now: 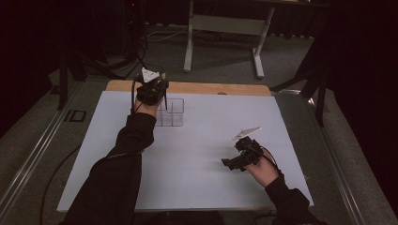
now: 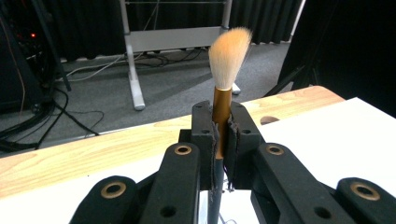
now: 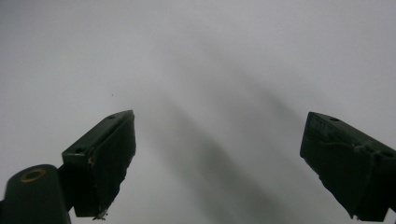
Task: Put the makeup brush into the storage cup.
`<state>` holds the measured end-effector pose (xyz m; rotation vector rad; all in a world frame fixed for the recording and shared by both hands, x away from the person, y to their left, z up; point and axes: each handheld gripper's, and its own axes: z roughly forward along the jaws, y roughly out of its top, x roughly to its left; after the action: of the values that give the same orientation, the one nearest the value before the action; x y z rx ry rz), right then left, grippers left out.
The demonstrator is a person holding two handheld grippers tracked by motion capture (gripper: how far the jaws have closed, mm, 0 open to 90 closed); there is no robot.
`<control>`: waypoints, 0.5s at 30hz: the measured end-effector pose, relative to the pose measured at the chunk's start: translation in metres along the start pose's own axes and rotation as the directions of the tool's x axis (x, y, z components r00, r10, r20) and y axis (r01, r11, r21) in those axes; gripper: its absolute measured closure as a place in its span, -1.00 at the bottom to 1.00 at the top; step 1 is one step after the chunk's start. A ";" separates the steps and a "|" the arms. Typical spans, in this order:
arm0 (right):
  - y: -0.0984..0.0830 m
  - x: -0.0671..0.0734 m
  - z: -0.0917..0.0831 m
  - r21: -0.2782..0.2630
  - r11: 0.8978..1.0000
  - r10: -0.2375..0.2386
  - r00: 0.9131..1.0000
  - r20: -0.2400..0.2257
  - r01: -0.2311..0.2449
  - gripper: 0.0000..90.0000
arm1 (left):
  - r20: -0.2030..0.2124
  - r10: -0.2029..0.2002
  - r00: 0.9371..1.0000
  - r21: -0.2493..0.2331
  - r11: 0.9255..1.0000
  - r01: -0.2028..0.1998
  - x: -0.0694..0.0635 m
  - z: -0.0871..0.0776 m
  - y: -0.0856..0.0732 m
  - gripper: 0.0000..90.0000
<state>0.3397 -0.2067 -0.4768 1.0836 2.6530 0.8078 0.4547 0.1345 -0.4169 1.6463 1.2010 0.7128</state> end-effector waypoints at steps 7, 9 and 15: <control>-0.001 0.000 0.000 0.000 1.000 0.000 1.000 -0.003 0.000 -0.77 | -0.004 -0.020 1.000 0.027 0.999 0.020 -0.001 0.005 -0.006 0.86; -0.001 0.000 0.000 0.001 1.000 -0.003 1.000 -0.005 0.003 -0.77 | -0.009 -0.018 1.000 0.038 0.999 0.018 -0.001 0.007 -0.008 0.86; -0.001 0.000 0.000 0.001 1.000 -0.001 1.000 -0.003 0.001 -0.77 | -0.023 -0.046 0.999 0.065 0.997 0.047 0.001 0.011 -0.014 0.85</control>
<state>0.3392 -0.2078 -0.4771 1.0816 2.6564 0.8091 0.4587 0.1324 -0.4335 1.6624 1.2858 0.6698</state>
